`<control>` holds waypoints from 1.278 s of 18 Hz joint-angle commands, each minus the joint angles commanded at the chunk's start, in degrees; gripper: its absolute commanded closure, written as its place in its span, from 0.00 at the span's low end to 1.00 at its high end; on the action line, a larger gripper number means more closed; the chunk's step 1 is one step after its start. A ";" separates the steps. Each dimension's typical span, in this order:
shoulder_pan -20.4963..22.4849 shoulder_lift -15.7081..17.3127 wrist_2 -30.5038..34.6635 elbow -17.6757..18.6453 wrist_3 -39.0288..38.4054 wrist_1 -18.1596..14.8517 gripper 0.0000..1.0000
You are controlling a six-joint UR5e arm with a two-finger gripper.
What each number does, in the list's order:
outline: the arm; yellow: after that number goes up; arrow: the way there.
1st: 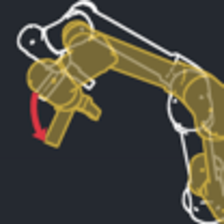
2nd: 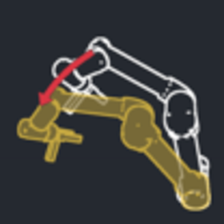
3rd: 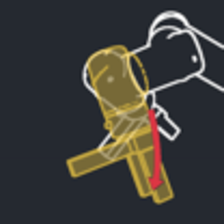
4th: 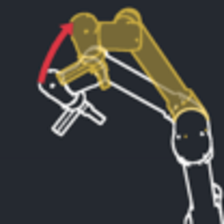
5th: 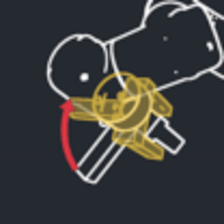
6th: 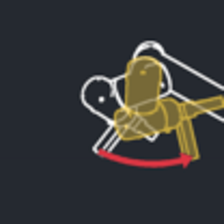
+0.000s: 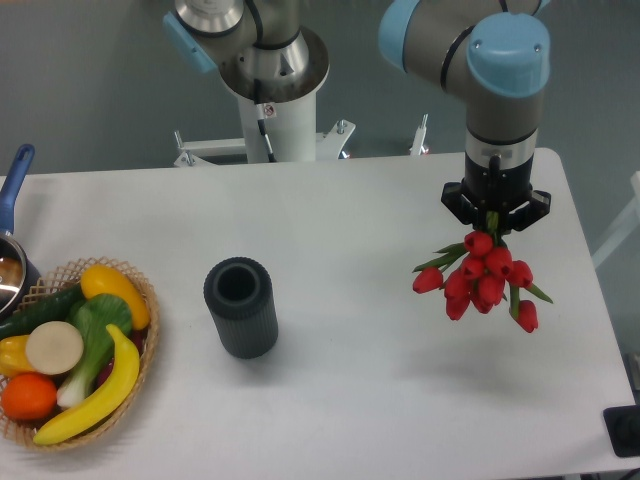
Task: Place the flowers on the table
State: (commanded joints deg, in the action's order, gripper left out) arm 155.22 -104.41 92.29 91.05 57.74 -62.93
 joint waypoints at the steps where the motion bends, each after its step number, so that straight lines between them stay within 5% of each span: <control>1: -0.44 -0.09 0.00 0.70 0.00 0.35 1.00; 12: -3.51 -3.16 -0.53 5.54 -0.09 0.71 0.99; 20: -5.80 -7.47 -0.70 5.90 0.00 0.79 0.80; 23: -5.80 -8.52 -0.88 5.89 0.18 2.27 0.54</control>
State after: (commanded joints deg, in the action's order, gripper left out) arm 149.41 -112.94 91.41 96.94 57.92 -60.66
